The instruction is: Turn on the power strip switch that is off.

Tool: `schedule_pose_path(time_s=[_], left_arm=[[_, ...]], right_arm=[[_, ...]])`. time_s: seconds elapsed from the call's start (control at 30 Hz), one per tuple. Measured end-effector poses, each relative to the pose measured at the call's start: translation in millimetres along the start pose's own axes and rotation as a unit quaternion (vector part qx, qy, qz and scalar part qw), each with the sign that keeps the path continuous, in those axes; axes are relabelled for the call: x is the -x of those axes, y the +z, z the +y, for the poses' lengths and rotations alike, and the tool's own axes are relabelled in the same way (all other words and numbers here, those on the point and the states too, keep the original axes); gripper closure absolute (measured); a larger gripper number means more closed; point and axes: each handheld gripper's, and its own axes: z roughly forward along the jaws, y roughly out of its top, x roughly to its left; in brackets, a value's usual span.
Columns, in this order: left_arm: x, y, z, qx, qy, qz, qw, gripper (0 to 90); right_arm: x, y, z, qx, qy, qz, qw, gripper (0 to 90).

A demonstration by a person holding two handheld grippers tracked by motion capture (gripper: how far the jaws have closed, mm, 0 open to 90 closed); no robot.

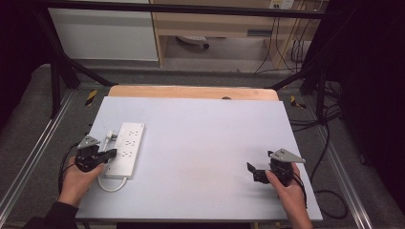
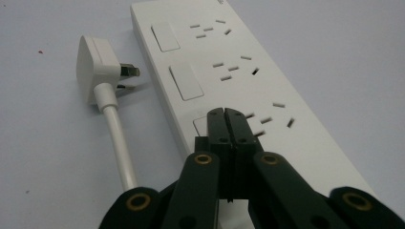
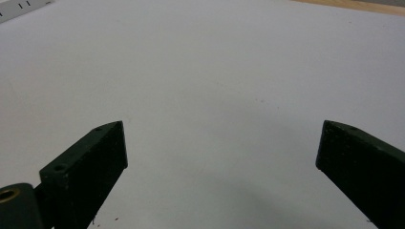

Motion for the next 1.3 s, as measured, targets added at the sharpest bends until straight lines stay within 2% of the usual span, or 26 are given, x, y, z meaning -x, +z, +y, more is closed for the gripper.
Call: schedule_pose_path(time_s=[0.47,0.8,1.03,1.23,1.3], left_arm=[[-0.5,0.1,0.0,0.000,0.000,-0.001,1.0000,90.0],[0.0,0.2,0.9,-0.003,0.009,0.003,1.0000,90.0],[-0.3,-0.1,1.0,-0.005,0.006,0.002,1.0000,90.0],[-1.1,-1.7,0.7,-0.018,0.002,-0.004,0.9998,90.0],[-1.2,-1.7,-0.2,-0.014,0.003,-0.005,0.9999,90.0]], right_arm=[[-0.3,0.5,-0.1,-0.001,0.000,0.000,1.0000,3.9],[-0.5,0.9,-0.3,-0.002,-0.003,0.000,1.0000,3.9],[-0.7,1.2,-0.4,-0.003,-0.004,-0.001,1.0000,3.9],[-0.6,1.4,-0.5,-0.004,-0.004,0.000,1.0000,3.9],[-0.8,1.5,-0.4,-0.005,-0.003,0.000,1.0000,3.9]])
